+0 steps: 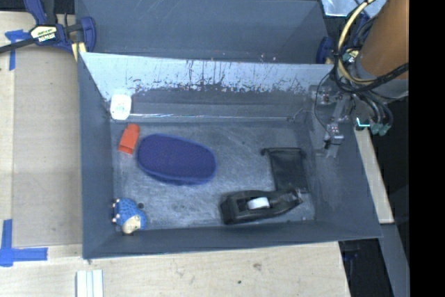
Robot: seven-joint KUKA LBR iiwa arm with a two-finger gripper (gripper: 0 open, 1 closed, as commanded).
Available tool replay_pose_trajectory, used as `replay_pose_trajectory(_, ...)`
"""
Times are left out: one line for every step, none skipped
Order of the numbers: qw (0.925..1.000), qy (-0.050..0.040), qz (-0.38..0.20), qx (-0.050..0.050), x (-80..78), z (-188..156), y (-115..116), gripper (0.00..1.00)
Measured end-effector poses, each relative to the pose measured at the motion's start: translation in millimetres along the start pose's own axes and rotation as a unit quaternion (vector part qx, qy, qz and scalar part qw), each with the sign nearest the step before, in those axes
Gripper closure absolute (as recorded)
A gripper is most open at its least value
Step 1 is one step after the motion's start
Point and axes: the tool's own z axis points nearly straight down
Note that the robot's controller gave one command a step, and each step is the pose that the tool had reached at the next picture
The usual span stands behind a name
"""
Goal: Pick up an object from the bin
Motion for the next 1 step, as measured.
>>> replay_pose_trajectory(0.9997,-0.0064,-0.022,0.001,30.0,113.2,9.4,0.00)
